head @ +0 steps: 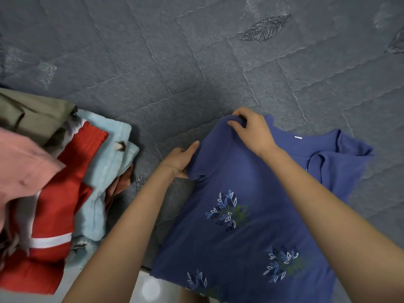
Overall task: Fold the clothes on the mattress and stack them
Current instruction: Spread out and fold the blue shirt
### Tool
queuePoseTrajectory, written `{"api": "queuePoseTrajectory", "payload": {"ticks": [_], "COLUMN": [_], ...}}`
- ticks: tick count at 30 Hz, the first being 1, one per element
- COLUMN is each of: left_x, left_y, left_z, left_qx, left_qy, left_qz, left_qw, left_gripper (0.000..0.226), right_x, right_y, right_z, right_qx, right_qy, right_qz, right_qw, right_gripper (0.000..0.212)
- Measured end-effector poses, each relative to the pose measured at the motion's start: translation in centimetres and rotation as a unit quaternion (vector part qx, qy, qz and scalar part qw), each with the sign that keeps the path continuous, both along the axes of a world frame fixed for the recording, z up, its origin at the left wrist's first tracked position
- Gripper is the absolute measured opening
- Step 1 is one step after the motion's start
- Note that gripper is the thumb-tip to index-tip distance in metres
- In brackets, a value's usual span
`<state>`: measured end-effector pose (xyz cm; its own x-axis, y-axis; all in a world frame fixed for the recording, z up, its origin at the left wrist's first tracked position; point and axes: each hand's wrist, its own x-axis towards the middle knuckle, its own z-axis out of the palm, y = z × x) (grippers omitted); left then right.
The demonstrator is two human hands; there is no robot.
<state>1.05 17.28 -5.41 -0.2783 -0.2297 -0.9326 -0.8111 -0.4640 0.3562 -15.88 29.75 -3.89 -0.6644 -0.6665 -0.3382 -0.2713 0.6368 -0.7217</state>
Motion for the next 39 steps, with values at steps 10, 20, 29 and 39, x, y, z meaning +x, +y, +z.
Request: {"api": "queuePoseTrajectory", "payload": {"ticks": [10, 20, 29, 39], "left_x": [-0.2, 2.5, 4.8, 6.7], "left_y": [-1.2, -1.8, 2.1, 1.0], "left_z": [1.4, -1.6, -1.8, -2.4], "left_qx": [-0.191, -0.365, -0.437, -0.347], "left_qy": [0.331, 0.085, 0.024, 0.134], "left_qz": [0.054, -0.066, -0.146, -0.039], "left_qw": [0.922, 0.925, 0.887, 0.928], "left_gripper": [0.038, 0.049, 0.083, 0.02], "right_x": [0.2, 1.9, 4.8, 5.6], "right_y": [0.1, -1.6, -5.6, -6.7], "right_z": [-0.2, -1.5, -2.5, -3.1], "right_qx": [0.004, 0.051, 0.037, 0.059], "right_qy": [0.002, 0.076, 0.04, 0.066], "right_qz": [-0.031, 0.001, 0.118, 0.052], "right_qw": [1.0, 0.996, 0.992, 0.995], "right_gripper": [0.007, 0.03, 0.055, 0.015]}}
